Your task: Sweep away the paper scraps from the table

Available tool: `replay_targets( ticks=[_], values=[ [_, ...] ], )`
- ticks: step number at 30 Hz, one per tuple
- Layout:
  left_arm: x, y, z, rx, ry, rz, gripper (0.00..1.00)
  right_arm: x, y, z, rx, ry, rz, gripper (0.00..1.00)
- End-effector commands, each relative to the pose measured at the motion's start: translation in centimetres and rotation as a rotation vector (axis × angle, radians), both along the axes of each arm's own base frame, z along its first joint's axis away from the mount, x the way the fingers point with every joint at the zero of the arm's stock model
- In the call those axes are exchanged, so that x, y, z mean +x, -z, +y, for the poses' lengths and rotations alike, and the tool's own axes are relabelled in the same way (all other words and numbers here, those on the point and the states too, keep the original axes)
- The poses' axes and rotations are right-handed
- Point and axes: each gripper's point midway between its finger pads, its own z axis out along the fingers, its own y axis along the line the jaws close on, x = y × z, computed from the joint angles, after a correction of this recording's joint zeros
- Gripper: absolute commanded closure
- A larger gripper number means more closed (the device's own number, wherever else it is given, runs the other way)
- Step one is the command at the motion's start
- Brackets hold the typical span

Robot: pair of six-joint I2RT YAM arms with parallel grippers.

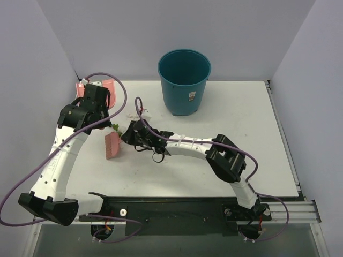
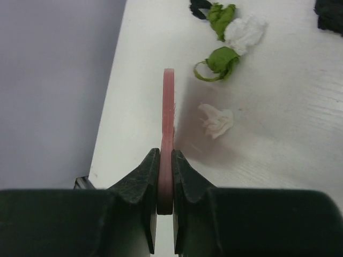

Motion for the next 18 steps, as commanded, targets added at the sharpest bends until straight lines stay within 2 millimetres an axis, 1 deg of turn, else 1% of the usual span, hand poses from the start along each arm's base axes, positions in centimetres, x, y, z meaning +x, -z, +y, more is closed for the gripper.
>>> replay_targets(
  ticks=[1,2,3,4,5,6,7,8,9,10,11,12,13,14,17,18],
  values=[
    [0.0,-0.9,0.1,-0.018,0.014,-0.038,1.00,3.5,-1.2,-0.2,0.089,0.134,-0.012,1.00],
    [0.0,-0.6,-0.1,-0.024,0.017,-0.029,1.00,4.0,-0.1,-1.2,0.072,0.167,-0.004,1.00],
    [0.0,-0.2,-0.1,-0.027,0.021,-0.023,1.00,4.4,-0.6,-1.9,0.098,0.192,-0.006,1.00],
    [-0.1,0.2,-0.3,-0.034,0.026,-0.013,1.00,4.4,0.9,-3.1,0.071,0.216,0.006,1.00],
    [-0.3,0.7,-0.4,-0.035,0.030,0.000,1.00,4.4,0.3,-3.8,0.076,0.228,0.002,1.00],
    [-0.4,0.9,-0.6,-0.045,0.038,0.005,1.00,4.1,1.9,-5.1,0.040,0.244,0.016,1.00],
    [-0.6,1.5,-0.7,-0.050,0.042,0.019,1.00,3.6,2.7,-6.6,0.017,0.255,0.026,1.00],
    [-0.7,1.9,-1.0,-0.064,0.053,0.028,1.00,3.5,2.5,-7.4,0.025,0.272,0.023,1.00],
    [-0.9,2.5,-1.2,-0.070,0.060,0.040,1.00,2.7,3.1,-8.9,0.006,0.281,0.033,1.00],
    [-1.0,2.9,-1.4,-0.077,0.069,0.053,1.00,2.6,3.5,-9.8,-0.002,0.299,0.034,1.00],
    [-1.1,3.3,-1.6,-0.086,0.078,0.057,1.00,2.0,4.2,-11.4,-0.022,0.313,0.044,1.00],
    [-1.1,3.6,-2.1,-0.105,0.098,0.064,1.00,1.8,4.4,-12.1,-0.021,0.326,0.050,1.00],
    [-1.3,4.1,-2.4,-0.121,0.108,0.074,1.00,1.4,4.9,-13.8,-0.037,0.340,0.057,1.00],
    [-1.2,4.4,-3.1,-0.151,0.130,0.078,1.00,1.2,5.4,-14.8,-0.042,0.357,0.061,1.00],
    [-1.7,5.9,-4.8,-0.214,0.186,0.125,1.00,0.3,5.7,-18.8,-0.069,0.402,0.057,1.00],
    [-1.8,6.4,-4.9,-0.219,0.190,0.136,1.00,0.0,6.0,-19.8,-0.084,0.414,0.059,1.00]
  ],
)
